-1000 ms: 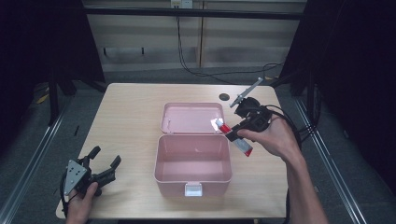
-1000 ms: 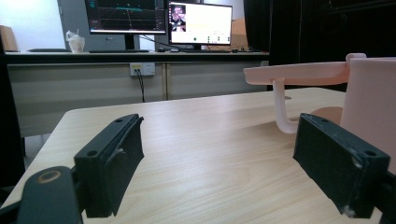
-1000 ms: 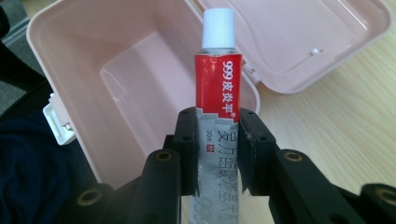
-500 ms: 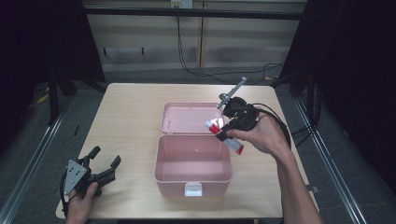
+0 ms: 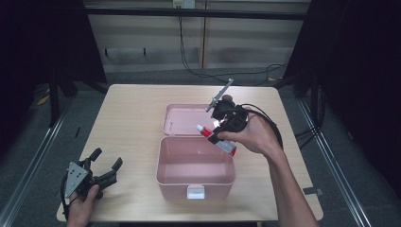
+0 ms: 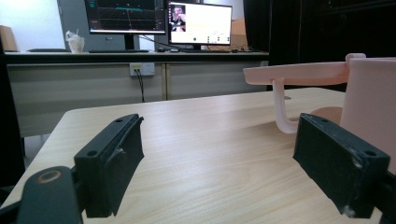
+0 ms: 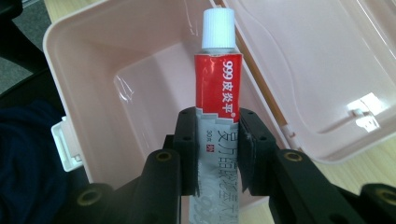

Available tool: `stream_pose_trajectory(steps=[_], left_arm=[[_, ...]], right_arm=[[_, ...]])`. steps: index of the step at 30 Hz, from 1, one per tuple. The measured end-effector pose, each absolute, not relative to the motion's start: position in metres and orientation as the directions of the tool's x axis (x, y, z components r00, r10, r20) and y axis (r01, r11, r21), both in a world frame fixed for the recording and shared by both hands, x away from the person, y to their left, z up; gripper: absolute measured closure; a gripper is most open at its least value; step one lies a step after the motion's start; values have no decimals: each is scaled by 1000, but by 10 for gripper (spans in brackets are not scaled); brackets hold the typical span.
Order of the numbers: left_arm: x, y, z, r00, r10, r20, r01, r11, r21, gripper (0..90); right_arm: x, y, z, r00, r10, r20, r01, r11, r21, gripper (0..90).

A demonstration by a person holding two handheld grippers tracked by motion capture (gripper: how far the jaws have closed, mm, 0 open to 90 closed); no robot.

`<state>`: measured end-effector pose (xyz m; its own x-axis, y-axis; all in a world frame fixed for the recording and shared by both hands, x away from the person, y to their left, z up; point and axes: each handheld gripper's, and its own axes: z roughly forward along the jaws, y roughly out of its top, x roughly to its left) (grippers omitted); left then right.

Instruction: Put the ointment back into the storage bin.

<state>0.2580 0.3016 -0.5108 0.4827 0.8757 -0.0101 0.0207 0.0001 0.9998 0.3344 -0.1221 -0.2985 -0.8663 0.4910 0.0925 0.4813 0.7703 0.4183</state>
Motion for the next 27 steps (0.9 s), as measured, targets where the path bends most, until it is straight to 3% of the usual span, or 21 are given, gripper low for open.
stream_pose_trajectory(steps=[27], left_arm=[[258, 302, -511, 484, 875, -10, 20, 0, 1000, 156]], right_arm=[[346, -80, -326, -926, 372, 64, 369, 858, 356, 713]])
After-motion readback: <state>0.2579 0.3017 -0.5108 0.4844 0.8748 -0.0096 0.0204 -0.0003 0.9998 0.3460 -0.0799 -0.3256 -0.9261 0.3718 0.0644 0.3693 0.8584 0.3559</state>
